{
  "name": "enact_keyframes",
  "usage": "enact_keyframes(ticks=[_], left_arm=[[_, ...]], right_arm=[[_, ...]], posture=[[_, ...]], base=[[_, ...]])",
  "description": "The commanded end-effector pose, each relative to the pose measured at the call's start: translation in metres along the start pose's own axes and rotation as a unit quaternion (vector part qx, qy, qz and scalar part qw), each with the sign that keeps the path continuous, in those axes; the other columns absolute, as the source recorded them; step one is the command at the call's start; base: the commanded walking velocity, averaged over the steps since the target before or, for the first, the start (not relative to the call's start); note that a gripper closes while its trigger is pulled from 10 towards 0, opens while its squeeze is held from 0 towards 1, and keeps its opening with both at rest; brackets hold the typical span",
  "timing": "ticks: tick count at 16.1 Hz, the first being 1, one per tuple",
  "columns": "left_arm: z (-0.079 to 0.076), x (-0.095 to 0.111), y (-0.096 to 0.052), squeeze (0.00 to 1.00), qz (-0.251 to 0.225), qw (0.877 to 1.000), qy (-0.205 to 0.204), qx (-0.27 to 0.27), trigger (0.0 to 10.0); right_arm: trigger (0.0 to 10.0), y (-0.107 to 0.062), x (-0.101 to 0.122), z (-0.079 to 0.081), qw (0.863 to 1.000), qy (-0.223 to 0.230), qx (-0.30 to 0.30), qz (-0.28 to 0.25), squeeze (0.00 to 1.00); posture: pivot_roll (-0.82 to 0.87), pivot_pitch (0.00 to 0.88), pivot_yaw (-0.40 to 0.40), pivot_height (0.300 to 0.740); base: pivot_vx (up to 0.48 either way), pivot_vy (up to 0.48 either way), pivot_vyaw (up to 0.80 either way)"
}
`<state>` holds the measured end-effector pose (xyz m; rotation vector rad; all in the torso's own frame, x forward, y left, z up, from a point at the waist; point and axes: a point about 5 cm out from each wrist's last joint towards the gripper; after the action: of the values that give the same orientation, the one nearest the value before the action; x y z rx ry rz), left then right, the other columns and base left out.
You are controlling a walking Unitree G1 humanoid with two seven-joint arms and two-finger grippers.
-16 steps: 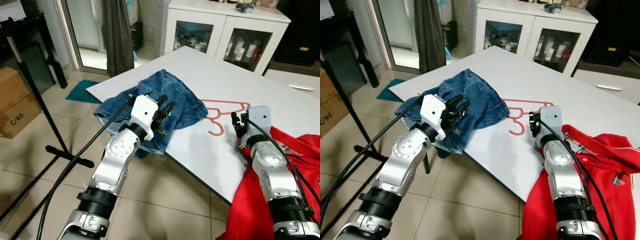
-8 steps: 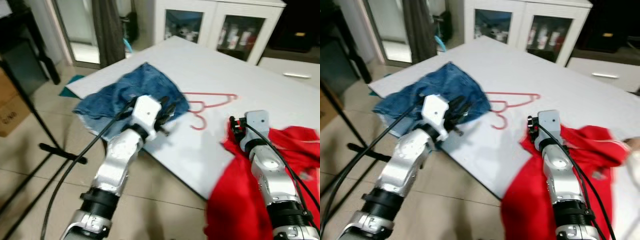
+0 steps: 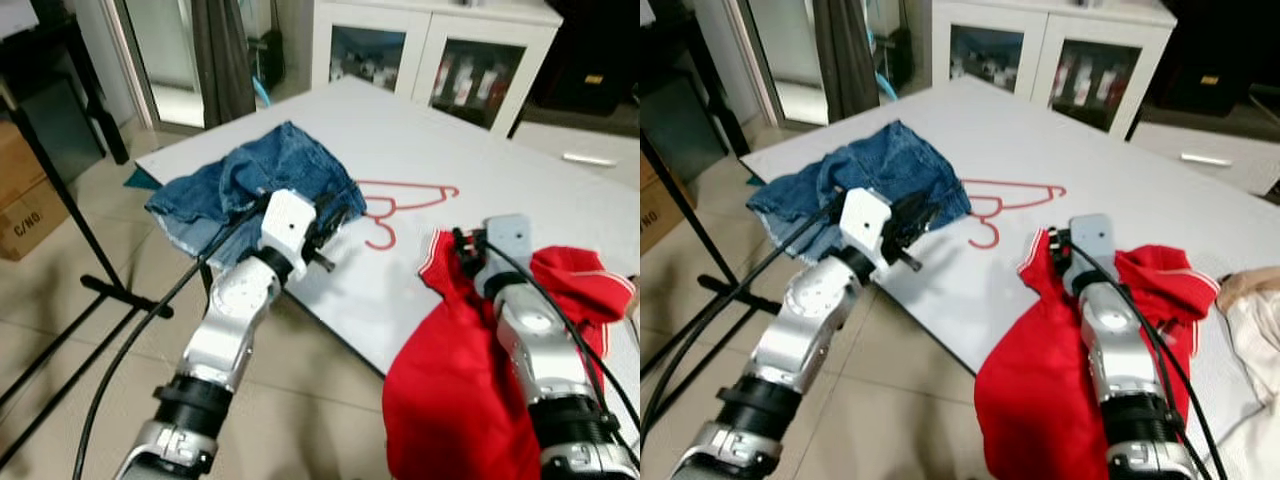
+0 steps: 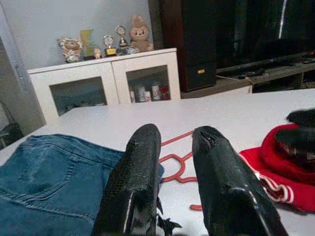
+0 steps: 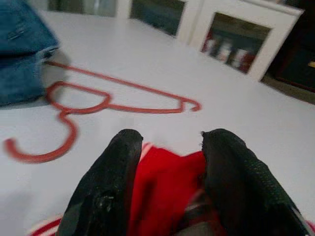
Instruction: Hang hanger
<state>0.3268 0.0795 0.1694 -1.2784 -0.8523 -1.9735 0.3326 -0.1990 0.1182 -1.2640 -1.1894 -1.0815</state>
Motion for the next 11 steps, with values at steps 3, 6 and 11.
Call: enact_keyframes(ticks=[3, 6, 11], left_arm=[[0.0, 0.0, 0.0, 0.0, 0.004, 1.0, 0.007, -0.006, 10.0], [-0.001, 0.0, 0.0, 0.0, 0.005, 1.0, 0.006, -0.005, 10.0], [-0.009, -0.003, -0.004, 0.0, 0.008, 1.0, -0.015, 0.001, 10.0]], right_arm=[[10.0, 0.01, -0.01, 0.023, 0.998, -0.03, 0.036, 0.049, 0.0], [10.0, 0.023, -0.013, 0.036, 0.998, -0.013, 0.029, 0.059, 0.0], [10.0, 0.035, -0.003, 0.056, 0.998, -0.004, 0.055, 0.039, 0.0]], posture=[[0.11, 0.081, -0.035, 0.74], [0.12, 0.079, -0.043, 0.74], [0.14, 0.084, -0.082, 0.74]], base=[[0.0, 0.0, 0.0], [0.0, 0.0, 0.0], [0.0, 0.0, 0.0]])
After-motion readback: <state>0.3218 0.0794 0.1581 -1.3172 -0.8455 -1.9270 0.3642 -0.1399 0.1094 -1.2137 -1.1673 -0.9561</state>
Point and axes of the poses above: a point about 5 cm out from each wrist's last joint towards the gripper, its own y axis pointing out of the wrist towards the gripper, its own x axis along the axis of the wrist's last joint, z = x × y, and after that the axes turned 7 degrees about y, right-handed
